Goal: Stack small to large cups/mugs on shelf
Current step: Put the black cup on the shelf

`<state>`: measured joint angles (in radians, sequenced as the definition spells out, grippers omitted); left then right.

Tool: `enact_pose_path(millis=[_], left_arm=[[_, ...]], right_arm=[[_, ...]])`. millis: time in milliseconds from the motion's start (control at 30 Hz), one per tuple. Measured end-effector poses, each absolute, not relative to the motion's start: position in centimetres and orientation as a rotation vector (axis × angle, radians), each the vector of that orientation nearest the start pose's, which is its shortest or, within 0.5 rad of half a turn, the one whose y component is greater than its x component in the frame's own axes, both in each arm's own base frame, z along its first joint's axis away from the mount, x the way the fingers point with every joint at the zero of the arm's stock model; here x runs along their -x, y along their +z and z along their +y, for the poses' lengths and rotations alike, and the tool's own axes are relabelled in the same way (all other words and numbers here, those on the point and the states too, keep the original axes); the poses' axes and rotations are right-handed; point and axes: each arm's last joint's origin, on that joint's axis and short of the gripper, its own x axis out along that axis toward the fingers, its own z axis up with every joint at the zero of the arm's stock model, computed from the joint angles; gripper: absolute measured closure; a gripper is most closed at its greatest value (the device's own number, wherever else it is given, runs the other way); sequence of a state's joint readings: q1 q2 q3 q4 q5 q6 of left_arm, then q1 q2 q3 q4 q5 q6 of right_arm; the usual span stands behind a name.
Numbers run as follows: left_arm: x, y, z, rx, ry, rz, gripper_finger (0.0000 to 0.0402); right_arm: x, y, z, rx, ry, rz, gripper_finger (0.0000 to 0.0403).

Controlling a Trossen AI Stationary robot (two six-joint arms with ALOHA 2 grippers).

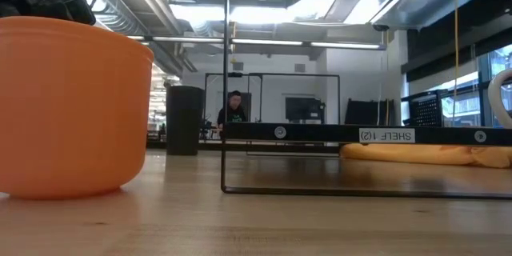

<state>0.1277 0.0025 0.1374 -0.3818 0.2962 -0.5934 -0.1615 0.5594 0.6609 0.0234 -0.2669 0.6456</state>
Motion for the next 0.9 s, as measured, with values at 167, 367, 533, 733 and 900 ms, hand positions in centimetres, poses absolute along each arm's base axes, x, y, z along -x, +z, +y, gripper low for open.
enact_pose_path(millis=[167, 367, 533, 733, 900], left_arm=[[-8.36, 17.33, 0.22, 0.641, -0.091, 0.285, 0.0376], [-8.37, 17.33, 0.22, 0.641, -0.091, 0.285, 0.0376], [-8.36, 17.33, 0.22, 0.641, -0.091, 0.285, 0.0376], [-8.37, 17.32, 0.22, 0.641, -0.091, 0.285, 0.0376], [-8.37, 17.32, 0.22, 0.641, -0.091, 0.285, 0.0376]], right_arm=[[-12.83, 34.02, -1.45, -0.596, 0.094, -0.102, 0.0293], [-12.94, 33.98, -1.67, -0.596, 0.027, -0.12, 0.0293], [-12.93, 33.98, -1.72, -0.59, 0.01, -0.125, 0.0293], [-12.9, 34.14, -1.9, -0.594, -0.045, -0.16, 0.0293], [-12.89, 34.23, -1.96, -0.633, -0.062, -0.179, 0.0293]])
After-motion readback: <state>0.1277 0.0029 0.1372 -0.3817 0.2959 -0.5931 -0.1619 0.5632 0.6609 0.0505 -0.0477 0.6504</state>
